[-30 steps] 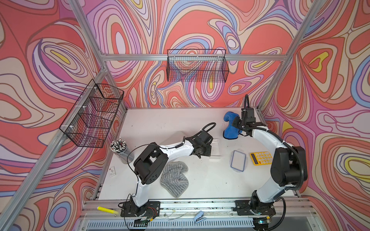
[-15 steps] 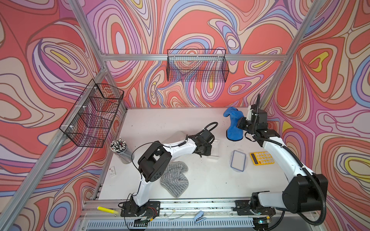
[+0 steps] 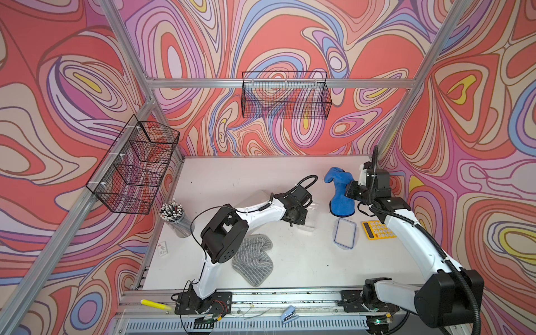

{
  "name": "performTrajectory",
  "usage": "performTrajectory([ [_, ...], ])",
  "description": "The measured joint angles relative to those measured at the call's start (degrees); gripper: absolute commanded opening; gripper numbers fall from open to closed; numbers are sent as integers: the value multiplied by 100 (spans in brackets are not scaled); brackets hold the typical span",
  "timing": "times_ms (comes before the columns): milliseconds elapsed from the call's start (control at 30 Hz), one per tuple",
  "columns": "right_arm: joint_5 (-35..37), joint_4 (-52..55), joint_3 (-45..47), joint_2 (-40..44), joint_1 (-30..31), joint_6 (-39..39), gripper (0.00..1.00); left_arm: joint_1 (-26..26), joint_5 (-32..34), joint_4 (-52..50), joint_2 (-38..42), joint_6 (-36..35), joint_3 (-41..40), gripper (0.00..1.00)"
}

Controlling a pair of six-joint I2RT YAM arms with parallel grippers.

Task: Wipe the insides of the lunch boxes
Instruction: Wipe the dirt inside the lunch box.

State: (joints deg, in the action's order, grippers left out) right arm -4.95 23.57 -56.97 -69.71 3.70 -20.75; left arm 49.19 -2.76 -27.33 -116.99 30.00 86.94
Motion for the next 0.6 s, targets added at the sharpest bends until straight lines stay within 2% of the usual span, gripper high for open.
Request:
performTrajectory([
  [200, -509, 168, 0, -4, 264, -293, 0, 0, 0, 0, -11, -44, 0, 14],
  [467, -605, 420, -2, -717, 1587, -809, 0, 0, 7, 2, -11, -74, -2, 12],
  [600, -579, 459, 42, -1005, 1788, -1023, 0, 0, 48, 2, -11, -74, -2, 10],
])
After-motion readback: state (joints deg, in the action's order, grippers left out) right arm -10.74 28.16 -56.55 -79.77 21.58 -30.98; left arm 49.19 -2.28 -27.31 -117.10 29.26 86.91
